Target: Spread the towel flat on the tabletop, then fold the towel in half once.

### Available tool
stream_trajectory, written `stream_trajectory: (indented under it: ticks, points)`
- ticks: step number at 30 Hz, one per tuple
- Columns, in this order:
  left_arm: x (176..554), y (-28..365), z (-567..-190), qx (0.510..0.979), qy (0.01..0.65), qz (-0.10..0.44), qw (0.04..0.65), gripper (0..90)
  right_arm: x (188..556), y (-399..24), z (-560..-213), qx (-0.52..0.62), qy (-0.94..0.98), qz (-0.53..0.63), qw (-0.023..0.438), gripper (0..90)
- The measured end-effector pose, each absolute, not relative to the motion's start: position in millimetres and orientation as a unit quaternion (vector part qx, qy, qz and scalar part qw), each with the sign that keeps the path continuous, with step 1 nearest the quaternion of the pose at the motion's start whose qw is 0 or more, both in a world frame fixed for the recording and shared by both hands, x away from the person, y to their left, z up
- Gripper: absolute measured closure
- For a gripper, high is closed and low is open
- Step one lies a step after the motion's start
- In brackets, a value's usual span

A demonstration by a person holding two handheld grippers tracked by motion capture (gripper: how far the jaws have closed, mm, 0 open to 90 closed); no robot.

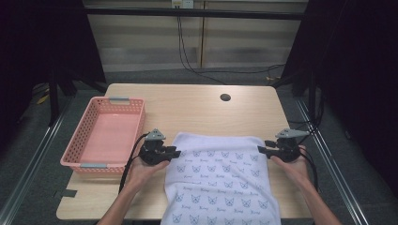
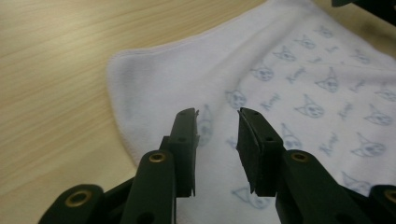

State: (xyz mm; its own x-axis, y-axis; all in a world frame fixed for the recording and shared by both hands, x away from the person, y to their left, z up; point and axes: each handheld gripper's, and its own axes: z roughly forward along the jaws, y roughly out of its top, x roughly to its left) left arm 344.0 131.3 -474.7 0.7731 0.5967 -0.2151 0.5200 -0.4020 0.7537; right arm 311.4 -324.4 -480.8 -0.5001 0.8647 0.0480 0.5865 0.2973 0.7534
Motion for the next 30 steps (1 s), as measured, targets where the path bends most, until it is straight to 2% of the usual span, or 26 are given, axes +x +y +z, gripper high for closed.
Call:
stream_trajectory:
  ticks: [8, 16, 17, 22, 27, 30]
  points:
    - [367, 127, -482, 0.831, 0.351, 0.050, 0.429, 60.6, 344, -328, -491, 0.485, 0.773, 0.363, 0.188, 51.0]
    - [375, 125, -487, 0.822, 0.371, 0.060, 0.429, 53.2, 351, -319, -505, 0.488, 0.786, 0.328, 0.188, 54.3]
    - [376, 126, -488, 0.819, 0.376, 0.059, 0.429, 51.8, 350, -319, -505, 0.489, 0.785, 0.329, 0.192, 57.1]
    - [383, 129, -495, 0.818, 0.389, 0.058, 0.419, 48.5, 350, -316, -505, 0.475, 0.792, 0.346, 0.168, 83.2]
    - [389, 130, -500, 0.818, 0.397, 0.066, 0.411, 49.0, 349, -317, -503, 0.481, 0.784, 0.360, 0.155, 85.1]
    - [395, 128, -500, 0.820, 0.395, 0.067, 0.408, 52.2, 349, -318, -500, 0.477, 0.781, 0.371, 0.155, 85.1]
